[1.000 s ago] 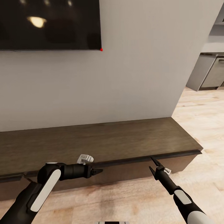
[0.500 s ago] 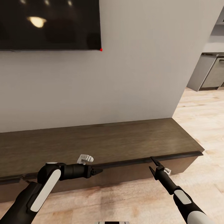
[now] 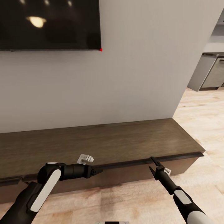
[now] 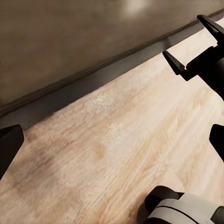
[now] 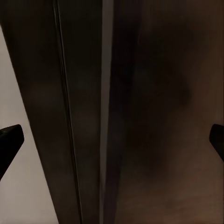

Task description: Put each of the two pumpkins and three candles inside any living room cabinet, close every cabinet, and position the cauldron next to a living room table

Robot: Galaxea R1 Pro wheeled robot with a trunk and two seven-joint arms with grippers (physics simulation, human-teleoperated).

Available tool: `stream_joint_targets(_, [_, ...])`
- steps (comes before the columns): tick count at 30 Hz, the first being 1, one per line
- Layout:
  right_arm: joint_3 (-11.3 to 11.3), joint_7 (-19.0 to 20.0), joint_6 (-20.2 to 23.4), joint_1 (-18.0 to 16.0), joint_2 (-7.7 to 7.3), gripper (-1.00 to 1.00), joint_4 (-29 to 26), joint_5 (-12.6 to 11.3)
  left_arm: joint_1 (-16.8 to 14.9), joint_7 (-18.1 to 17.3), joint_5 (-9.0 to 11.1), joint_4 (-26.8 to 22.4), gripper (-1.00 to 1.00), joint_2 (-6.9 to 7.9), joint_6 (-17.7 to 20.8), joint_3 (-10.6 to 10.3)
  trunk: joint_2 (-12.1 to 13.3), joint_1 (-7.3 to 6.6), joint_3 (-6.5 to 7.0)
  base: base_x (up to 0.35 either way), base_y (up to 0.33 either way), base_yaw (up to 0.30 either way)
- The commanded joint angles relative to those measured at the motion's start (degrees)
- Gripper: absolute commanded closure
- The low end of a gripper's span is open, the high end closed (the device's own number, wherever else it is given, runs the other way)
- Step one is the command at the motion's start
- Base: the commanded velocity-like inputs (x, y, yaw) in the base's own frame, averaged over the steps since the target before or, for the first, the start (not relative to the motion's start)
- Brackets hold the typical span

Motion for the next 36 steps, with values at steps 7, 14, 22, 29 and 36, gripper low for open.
stream_joint_targets(7, [-0.14, 0.00, 0.47, -0.05, -0.05, -1.00, 0.04, -0.32, -0.04, -0.41, -0.37, -0.02, -1.00, 0.03, 0.12, -0.03, -0.02, -0.01, -0.05, 0.011, 0.000, 0.000])
stream_joint_targets(14, [-0.13, 0.06, 0.46, -0.04, -0.02, 1.00, 0.04, -0.32, -0.04, -0.41, -0.37, -0.02, -1.00, 0.03, 0.12, -0.03, -0.02, -0.01, -0.05, 0.001, 0.000, 0.000])
stream_joint_targets(22, [-0.14, -0.02, 0.54, -0.03, -0.07, 1.00, 0.04, -0.32, -0.04, -0.41, -0.37, -0.02, -1.00, 0.03, 0.12, -0.03, -0.02, -0.01, -0.05, 0.000, 0.000, 0.000])
stream_joint_targets(29, [-0.14, -0.02, 0.54, -0.03, -0.07, 1.00, 0.04, -0.32, -0.04, -0.41, -0.37, -0.02, -1.00, 0.03, 0.12, -0.03, -0.02, -0.01, -0.05, -0.057, 0.000, 0.000])
stream_joint_targets(36, [-0.14, -0.02, 0.54, -0.03, -0.10, 1.00, 0.04, -0.32, -0.04, -0.41, -0.37, -0.02, -1.00, 0.03, 0.12, -0.03, -0.02, -0.01, -0.05, -0.009, 0.000, 0.000])
